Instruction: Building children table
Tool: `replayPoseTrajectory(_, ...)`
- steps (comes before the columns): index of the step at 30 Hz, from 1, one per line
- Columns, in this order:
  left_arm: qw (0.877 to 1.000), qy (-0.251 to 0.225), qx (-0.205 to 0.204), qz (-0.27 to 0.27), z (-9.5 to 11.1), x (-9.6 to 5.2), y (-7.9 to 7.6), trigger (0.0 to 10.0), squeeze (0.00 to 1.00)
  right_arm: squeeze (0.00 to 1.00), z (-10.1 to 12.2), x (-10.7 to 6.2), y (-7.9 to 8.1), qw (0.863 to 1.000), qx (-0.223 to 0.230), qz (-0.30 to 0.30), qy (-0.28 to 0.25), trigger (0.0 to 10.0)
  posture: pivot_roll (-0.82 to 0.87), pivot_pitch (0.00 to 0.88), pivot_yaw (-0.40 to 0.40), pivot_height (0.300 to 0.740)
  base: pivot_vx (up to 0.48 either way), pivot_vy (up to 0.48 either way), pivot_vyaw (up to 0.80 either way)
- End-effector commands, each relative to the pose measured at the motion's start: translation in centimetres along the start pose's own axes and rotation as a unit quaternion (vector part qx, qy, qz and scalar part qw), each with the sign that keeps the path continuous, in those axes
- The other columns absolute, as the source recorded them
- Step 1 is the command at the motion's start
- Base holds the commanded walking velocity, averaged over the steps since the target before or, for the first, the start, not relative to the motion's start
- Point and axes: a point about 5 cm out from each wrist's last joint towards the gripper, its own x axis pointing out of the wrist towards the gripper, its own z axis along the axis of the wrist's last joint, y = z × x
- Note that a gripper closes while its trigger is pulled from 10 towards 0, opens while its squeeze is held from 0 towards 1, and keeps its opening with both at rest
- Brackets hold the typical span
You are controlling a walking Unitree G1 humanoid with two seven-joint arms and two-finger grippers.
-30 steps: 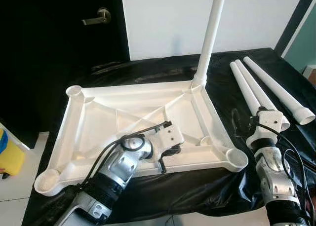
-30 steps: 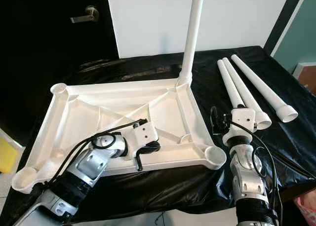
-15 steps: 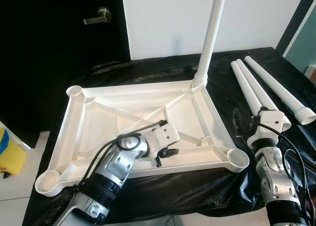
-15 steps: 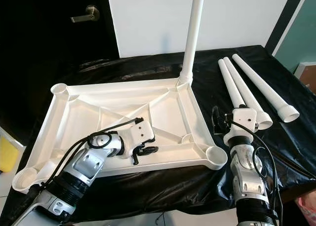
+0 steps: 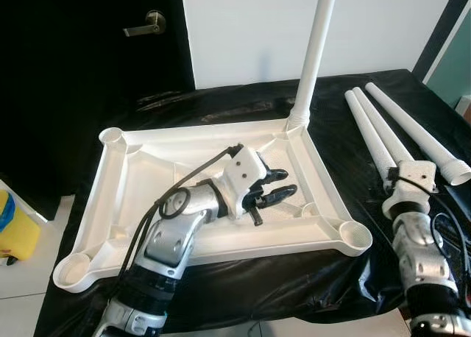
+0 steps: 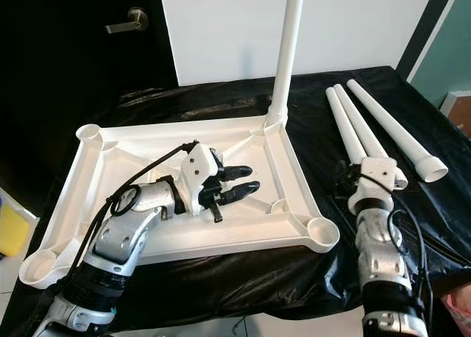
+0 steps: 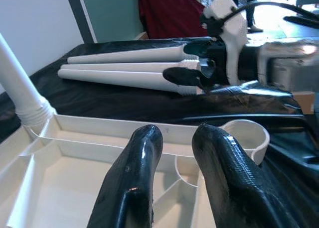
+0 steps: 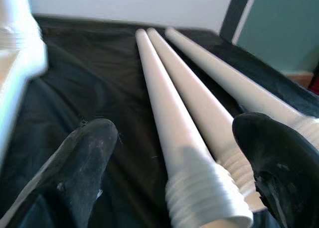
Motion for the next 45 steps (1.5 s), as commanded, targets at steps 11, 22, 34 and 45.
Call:
replayPoseTrajectory(11, 0.999, -0.022, -0.005, -0.023, 1.0, 0.2, -0.9, 10.0, 0.00, 0.00, -1.4, 1.6, -0.9, 0.996, 0.006, -0.017, 0.083, 10.0, -0.04, 0.015, 0.031, 0.740, 0.000, 0.000, 0.00)
replayPoseTrajectory(22, 0.999, -0.021, -0.009, -0.022, 1.1, 0.1, -1.3, 10.0, 0.00, 0.00, -1.6, 3.0, -1.6, 0.991, 0.035, -0.022, 0.131, 10.0, -0.04, 0.019, 0.031, 0.740, 0.000, 0.000, 0.00)
replayPoseTrajectory(34, 1.000, -0.019, -0.010, -0.021, 1.2, 0.0, -1.2, 10.0, 0.00, 0.00, -2.4, 3.5, -1.0, 0.983, 0.053, 0.012, 0.174, 10.0, -0.03, 0.024, 0.030, 0.740, 0.000, 0.000, 0.00)
replayPoseTrajectory(45, 1.000, -0.017, -0.010, -0.021, 1.3, 0.1, -1.3, 10.0, 0.00, 0.00, -3.2, 3.5, -0.5, 0.976, 0.072, 0.025, 0.202, 10.0, -0.02, 0.017, 0.030, 0.740, 0.000, 0.000, 0.00)
